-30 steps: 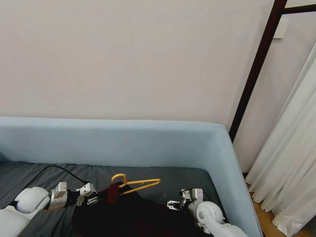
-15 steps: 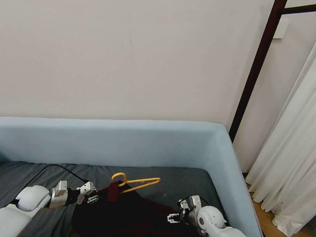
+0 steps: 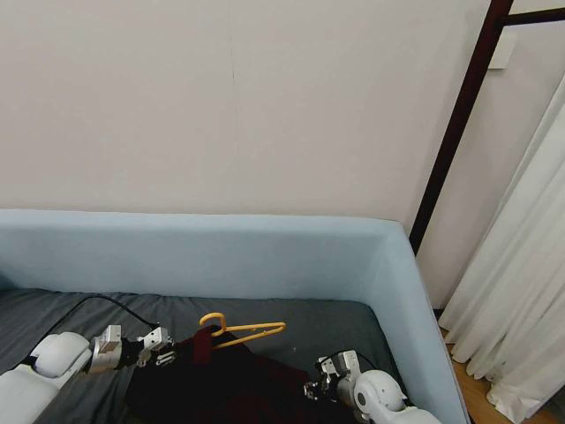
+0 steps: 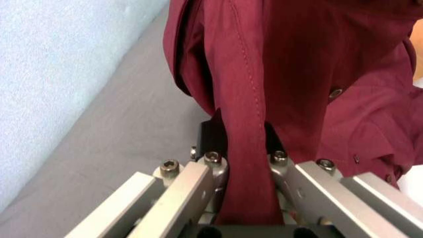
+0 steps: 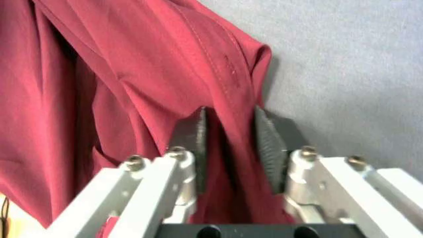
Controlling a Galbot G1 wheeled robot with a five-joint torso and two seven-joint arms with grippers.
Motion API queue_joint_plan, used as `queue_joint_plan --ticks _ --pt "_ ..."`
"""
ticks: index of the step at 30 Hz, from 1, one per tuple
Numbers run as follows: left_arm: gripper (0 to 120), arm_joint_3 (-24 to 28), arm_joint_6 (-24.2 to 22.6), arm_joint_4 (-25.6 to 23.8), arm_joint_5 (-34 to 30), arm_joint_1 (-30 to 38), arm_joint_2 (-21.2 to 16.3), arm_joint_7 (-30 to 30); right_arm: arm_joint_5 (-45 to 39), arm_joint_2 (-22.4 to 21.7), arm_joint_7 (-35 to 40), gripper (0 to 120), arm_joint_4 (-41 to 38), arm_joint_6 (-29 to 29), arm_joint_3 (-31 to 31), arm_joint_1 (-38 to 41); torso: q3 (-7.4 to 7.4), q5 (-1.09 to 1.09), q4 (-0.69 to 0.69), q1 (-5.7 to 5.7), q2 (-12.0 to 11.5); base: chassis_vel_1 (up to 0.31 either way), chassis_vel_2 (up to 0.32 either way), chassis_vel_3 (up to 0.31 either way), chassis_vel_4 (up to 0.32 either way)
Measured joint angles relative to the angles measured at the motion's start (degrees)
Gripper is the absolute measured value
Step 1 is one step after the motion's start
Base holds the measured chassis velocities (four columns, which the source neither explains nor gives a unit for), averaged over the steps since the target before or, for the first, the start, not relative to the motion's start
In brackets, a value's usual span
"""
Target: Pick up the clothes from the sofa and hang them on the clothes hanger.
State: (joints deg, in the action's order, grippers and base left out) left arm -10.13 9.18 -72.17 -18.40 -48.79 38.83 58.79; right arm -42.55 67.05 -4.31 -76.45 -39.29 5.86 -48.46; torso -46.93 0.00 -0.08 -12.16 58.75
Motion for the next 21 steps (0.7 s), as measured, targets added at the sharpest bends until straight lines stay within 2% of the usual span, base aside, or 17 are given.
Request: queue_joint_plan --ticks 2,5,7,11,14,15,16,18,21 --pt "2 0.0 0.06 0.04 0.0 0.04 0.01 0.03 0.13 0.0 -0.01 20 0.08 0.4 0.03 0.03 0.0 0.0 0.0 0.0 0.0 0.0 0.0 0.0 0.0" --pt "2 -0.02 0.12 -0.08 -0.36 0.21 0.01 0.41 0.27 -0.2 0.13 4 0.39 3.92 0.25 0.13 0.0 0.0 0.0 0.0 0.0 0.0 0.0 0.0 0.0" --pt "2 -0.02 0.12 -0.14 -0.55 0.24 0.0 0.51 0.25 -0.28 0.19 1 0.39 4.66 0.26 0.12 0.0 0.0 0.0 0.0 0.0 0.0 0.0 0.0 0.0" --pt "2 -0.02 -0.02 -0.2 -1.66 0.47 -0.05 1.36 -0.66 -0.66 0.1 0 0.11 8.03 -0.02 0.08 0.0 0.0 0.0 0.0 0.0 0.0 0.0 0.0 0.0" --pt "2 0.05 -0.26 0.37 -3.89 1.08 0.07 4.5 -3.05 -1.35 -3.49 0 -0.55 15.56 -1.02 0.07 0.0 0.0 0.0 0.0 -0.01 0.0 0.0 0.0 0.0" --pt "2 0.05 -0.26 0.37 -3.89 1.08 0.07 4.5 -3.05 -1.35 -3.49 0 -0.55 15.56 -1.02 0.07 0.0 0.0 0.0 0.0 -0.01 0.0 0.0 0.0 0.0" --pt "2 0.08 -0.47 0.75 -4.41 1.46 0.21 6.25 -4.06 -1.78 -5.57 0 -0.58 20.0 -1.38 0.15 0.0 0.0 0.0 0.0 0.0 0.0 0.0 0.0 0.0" --pt "2 0.17 -0.85 1.56 -4.64 2.11 0.51 8.57 -5.14 -2.42 -8.08 0 -0.78 24.71 -2.14 0.34 0.0 0.01 0.0 0.0 0.0 0.0 0.0 0.0 0.0" --pt "2 0.38 -1.1 2.88 -4.53 2.88 1.06 10.77 -5.89 -3.58 -10.01 0 -2.09 27.55 -3.29 0.44 0.0 -0.01 0.0 0.0 0.0 0.0 0.0 0.0 0.0"
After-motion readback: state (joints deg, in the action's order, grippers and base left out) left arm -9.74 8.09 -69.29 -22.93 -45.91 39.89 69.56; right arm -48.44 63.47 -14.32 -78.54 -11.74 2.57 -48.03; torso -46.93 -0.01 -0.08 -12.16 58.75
